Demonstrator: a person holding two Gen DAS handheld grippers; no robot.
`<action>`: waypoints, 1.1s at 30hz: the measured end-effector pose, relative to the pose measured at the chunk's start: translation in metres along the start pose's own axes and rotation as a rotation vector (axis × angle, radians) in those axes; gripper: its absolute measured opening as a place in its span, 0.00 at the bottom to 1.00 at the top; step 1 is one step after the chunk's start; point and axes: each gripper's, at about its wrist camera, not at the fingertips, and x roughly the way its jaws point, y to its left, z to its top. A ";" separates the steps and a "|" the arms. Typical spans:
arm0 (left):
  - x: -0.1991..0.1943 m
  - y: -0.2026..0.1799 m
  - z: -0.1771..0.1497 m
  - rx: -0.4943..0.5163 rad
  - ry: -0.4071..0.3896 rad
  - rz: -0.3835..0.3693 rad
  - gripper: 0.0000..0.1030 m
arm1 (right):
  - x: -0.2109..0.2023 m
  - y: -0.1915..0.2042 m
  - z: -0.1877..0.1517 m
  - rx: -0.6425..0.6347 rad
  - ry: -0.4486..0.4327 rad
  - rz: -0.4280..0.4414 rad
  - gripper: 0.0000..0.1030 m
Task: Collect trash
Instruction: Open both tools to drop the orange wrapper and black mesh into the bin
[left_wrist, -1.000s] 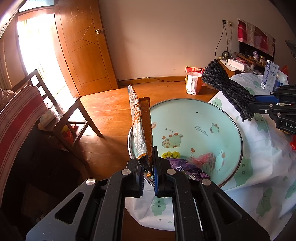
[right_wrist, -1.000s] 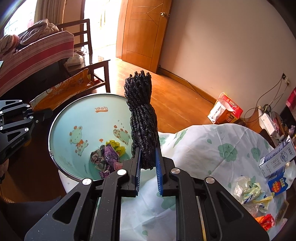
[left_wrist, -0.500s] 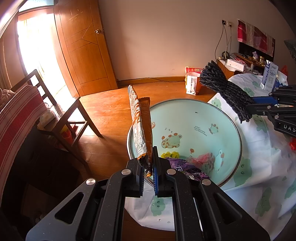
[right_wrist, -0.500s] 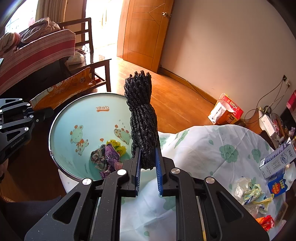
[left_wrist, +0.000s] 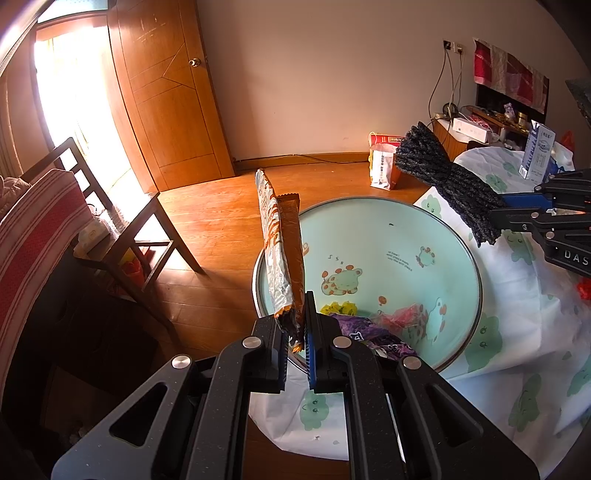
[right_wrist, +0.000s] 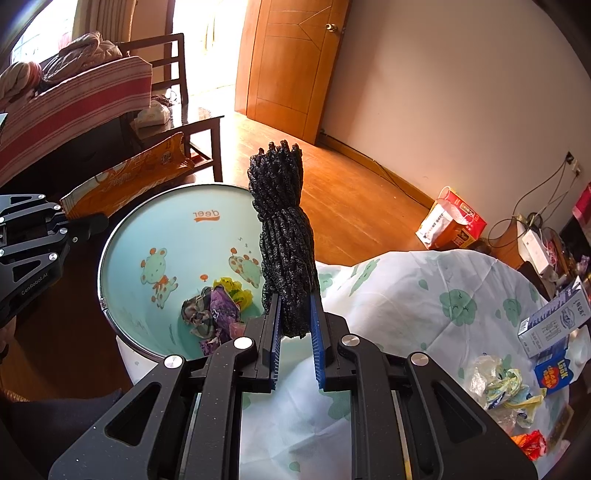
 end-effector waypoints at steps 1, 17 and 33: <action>0.000 -0.001 0.000 0.000 0.000 0.000 0.07 | 0.000 0.000 0.000 0.001 0.000 0.000 0.15; -0.001 -0.002 0.002 -0.003 0.001 -0.007 0.07 | 0.000 0.002 0.003 -0.007 0.000 0.003 0.15; -0.001 -0.004 0.002 0.001 0.003 -0.021 0.09 | 0.000 0.005 0.004 -0.016 -0.006 0.012 0.16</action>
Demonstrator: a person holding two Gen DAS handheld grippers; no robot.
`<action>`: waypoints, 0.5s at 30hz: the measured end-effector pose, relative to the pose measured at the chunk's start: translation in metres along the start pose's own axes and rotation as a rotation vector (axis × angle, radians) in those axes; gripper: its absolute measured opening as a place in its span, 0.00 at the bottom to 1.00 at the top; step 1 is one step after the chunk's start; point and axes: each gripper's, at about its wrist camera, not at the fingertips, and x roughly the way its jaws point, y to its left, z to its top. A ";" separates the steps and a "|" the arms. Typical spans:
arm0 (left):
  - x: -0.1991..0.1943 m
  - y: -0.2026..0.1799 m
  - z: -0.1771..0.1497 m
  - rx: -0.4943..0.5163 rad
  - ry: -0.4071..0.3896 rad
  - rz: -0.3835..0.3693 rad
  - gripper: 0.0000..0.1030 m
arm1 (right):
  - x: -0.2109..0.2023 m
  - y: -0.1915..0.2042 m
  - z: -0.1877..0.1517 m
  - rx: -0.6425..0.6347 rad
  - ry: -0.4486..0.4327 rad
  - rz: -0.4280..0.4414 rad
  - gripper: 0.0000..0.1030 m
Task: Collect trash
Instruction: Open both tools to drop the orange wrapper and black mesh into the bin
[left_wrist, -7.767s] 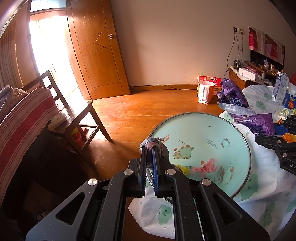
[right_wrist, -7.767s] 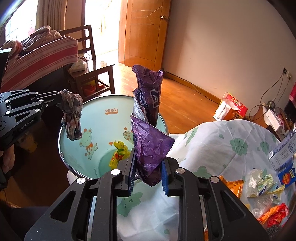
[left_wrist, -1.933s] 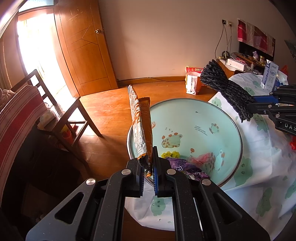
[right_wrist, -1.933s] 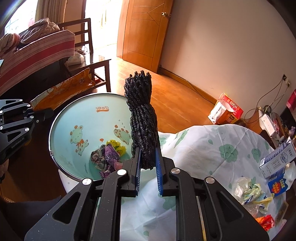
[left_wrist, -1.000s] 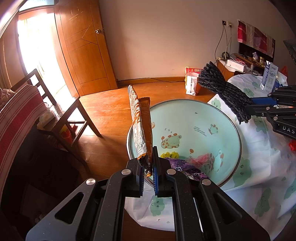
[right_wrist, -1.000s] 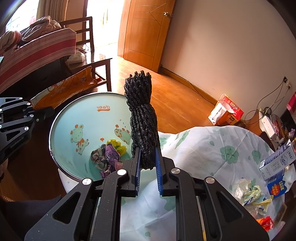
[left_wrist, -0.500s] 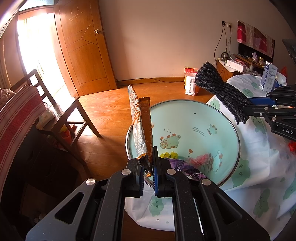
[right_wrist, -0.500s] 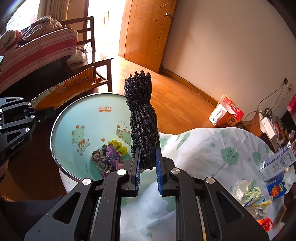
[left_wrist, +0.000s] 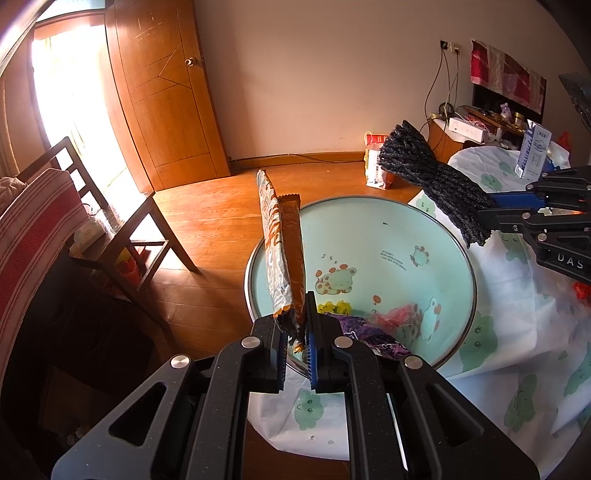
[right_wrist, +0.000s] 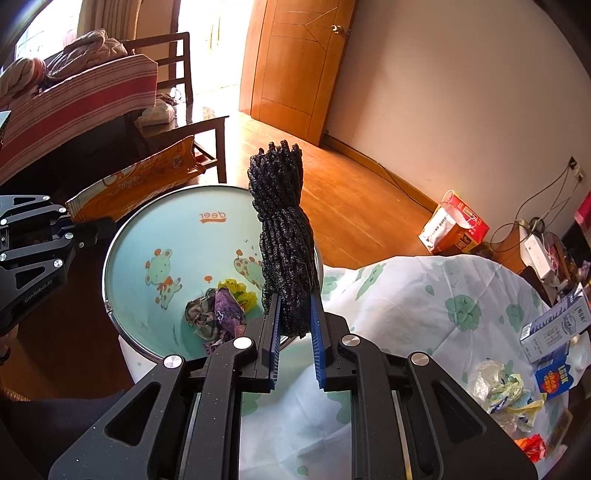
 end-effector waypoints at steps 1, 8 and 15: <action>0.000 -0.001 -0.001 0.002 -0.001 -0.001 0.10 | 0.000 0.000 0.000 0.000 -0.004 0.001 0.16; -0.004 -0.001 -0.001 -0.001 -0.027 0.015 0.39 | -0.001 0.001 -0.001 0.019 -0.028 0.012 0.42; -0.002 -0.002 -0.003 -0.004 -0.021 0.024 0.48 | -0.001 0.004 -0.003 0.020 -0.031 0.009 0.47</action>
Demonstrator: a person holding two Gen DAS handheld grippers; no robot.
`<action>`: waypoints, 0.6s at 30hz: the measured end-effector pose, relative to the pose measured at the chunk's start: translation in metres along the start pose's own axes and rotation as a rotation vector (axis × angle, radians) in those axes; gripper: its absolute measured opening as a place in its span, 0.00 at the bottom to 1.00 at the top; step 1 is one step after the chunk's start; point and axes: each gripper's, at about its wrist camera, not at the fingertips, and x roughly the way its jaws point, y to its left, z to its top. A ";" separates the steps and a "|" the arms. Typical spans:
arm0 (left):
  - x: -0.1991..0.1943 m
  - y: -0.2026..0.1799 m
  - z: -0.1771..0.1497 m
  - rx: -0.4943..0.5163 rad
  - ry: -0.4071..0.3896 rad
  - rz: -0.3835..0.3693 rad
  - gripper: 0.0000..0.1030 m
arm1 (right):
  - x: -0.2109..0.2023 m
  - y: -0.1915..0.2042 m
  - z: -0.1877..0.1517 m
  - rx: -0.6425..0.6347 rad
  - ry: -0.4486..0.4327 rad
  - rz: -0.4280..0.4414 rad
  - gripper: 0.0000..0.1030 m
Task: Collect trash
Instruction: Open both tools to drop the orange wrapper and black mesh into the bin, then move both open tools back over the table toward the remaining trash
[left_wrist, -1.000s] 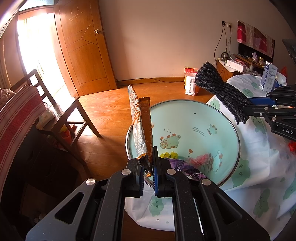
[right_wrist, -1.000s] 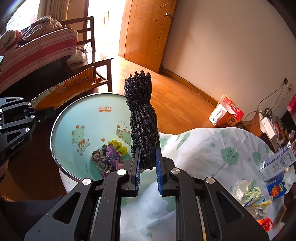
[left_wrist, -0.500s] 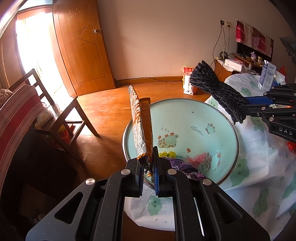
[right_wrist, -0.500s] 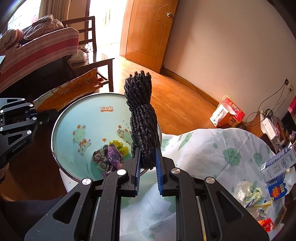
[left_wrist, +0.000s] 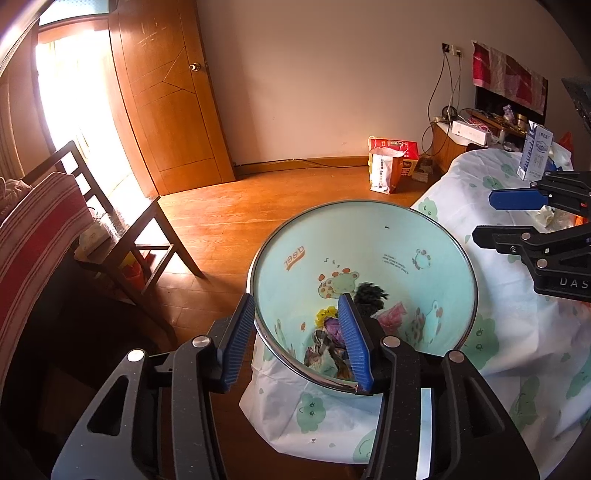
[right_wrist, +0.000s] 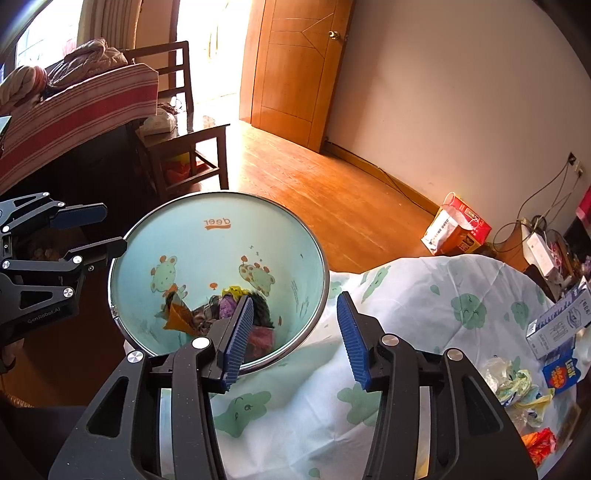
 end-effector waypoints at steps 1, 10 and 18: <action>0.000 0.001 0.000 -0.001 0.000 0.001 0.50 | 0.000 0.000 0.000 -0.001 0.000 -0.001 0.48; -0.001 0.003 0.001 -0.003 -0.005 0.009 0.51 | -0.001 0.002 -0.003 -0.005 -0.004 0.000 0.49; -0.001 0.003 0.000 -0.002 -0.005 0.009 0.51 | -0.001 0.002 -0.003 -0.005 -0.002 0.001 0.49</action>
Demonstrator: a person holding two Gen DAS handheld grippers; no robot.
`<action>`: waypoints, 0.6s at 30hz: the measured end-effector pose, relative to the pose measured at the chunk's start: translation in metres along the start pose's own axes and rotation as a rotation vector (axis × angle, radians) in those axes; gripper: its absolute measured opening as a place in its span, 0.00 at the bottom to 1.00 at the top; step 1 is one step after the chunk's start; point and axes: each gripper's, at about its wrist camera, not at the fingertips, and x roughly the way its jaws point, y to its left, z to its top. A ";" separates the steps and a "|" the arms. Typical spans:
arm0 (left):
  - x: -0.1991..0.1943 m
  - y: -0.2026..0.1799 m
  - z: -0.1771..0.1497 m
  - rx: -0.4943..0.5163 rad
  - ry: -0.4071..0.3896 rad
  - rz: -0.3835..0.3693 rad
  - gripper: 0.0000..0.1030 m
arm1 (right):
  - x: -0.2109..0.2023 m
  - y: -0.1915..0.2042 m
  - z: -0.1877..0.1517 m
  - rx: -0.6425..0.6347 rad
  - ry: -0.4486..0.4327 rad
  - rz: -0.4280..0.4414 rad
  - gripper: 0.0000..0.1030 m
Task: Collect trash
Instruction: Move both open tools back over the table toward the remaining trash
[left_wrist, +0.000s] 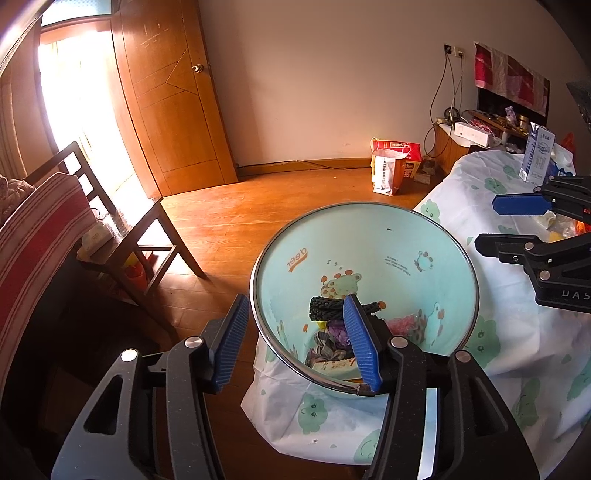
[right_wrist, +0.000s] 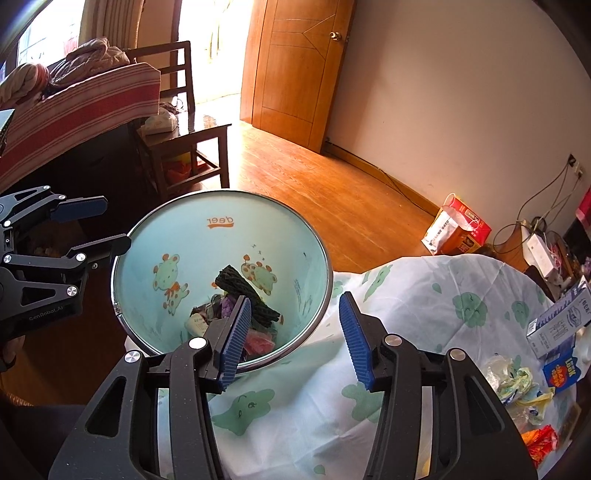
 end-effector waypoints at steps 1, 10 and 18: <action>0.000 0.000 0.000 0.001 -0.001 0.002 0.51 | 0.000 0.000 0.000 0.000 0.001 0.001 0.49; -0.002 -0.001 0.001 0.004 0.000 -0.004 0.54 | -0.008 -0.002 -0.005 0.011 -0.010 -0.003 0.49; -0.005 -0.032 -0.001 0.044 0.000 -0.056 0.63 | -0.069 -0.032 -0.052 0.086 -0.057 -0.087 0.60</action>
